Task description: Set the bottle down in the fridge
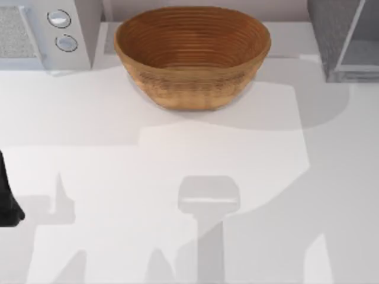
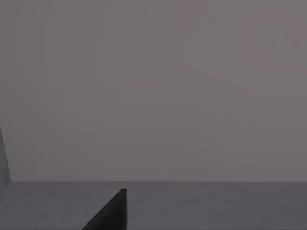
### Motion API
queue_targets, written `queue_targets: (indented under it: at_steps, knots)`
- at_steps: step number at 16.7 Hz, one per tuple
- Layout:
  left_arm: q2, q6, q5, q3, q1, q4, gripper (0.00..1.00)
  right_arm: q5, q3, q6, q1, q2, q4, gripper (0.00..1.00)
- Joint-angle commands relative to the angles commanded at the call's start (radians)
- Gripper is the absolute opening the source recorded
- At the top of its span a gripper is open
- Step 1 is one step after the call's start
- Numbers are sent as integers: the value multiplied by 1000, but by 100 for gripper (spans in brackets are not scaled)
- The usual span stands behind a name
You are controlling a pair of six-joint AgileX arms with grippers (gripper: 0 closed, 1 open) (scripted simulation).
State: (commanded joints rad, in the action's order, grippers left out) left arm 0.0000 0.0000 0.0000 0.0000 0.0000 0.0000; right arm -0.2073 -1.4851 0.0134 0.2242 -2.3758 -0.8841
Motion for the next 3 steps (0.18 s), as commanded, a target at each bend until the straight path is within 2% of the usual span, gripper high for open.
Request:
queue_targets:
  at_steps: [3]
  knots:
    - [0, 0, 0, 0, 0, 0, 100, 0, 0, 0, 0, 0, 0, 100]
